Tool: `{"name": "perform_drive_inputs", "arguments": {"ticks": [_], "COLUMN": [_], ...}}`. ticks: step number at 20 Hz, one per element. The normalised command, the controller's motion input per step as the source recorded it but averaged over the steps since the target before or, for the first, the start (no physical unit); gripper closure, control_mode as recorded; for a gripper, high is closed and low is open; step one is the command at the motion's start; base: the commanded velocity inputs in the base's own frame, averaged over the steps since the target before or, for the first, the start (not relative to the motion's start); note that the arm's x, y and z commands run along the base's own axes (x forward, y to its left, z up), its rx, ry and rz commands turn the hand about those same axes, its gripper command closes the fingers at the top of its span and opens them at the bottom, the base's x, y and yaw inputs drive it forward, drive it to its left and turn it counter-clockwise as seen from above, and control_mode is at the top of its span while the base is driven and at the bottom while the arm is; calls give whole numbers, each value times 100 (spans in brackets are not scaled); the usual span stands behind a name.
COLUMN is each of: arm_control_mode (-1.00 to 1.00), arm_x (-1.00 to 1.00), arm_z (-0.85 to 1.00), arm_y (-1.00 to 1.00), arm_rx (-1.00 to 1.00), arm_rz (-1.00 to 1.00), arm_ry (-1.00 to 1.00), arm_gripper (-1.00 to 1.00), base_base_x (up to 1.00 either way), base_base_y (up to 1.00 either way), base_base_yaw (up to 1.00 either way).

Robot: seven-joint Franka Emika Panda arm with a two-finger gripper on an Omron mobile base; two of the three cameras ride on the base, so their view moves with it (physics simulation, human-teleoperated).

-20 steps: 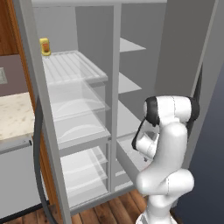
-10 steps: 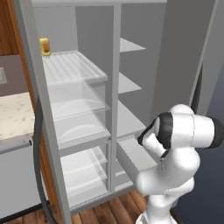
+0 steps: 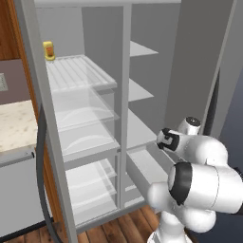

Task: Take the pear and carrot from the fridge shelf and place them in the freezer drawer to begin freezing them.

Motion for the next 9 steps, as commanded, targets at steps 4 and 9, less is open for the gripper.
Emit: {"name": "perform_drive_inputs", "arguments": {"ticks": [4,9], "arm_control_mode": [-100,-100], "arm_x": [-21,-52], "arm_z": [64,36], "arm_y": [4,17], "arm_rx": [0,0], "arm_rz": [0,0], "arm_ry": [0,0], "arm_gripper": [-100,-100], "base_base_x": [0,0], "base_base_y": [0,0], "base_base_yaw": [0,0]}}
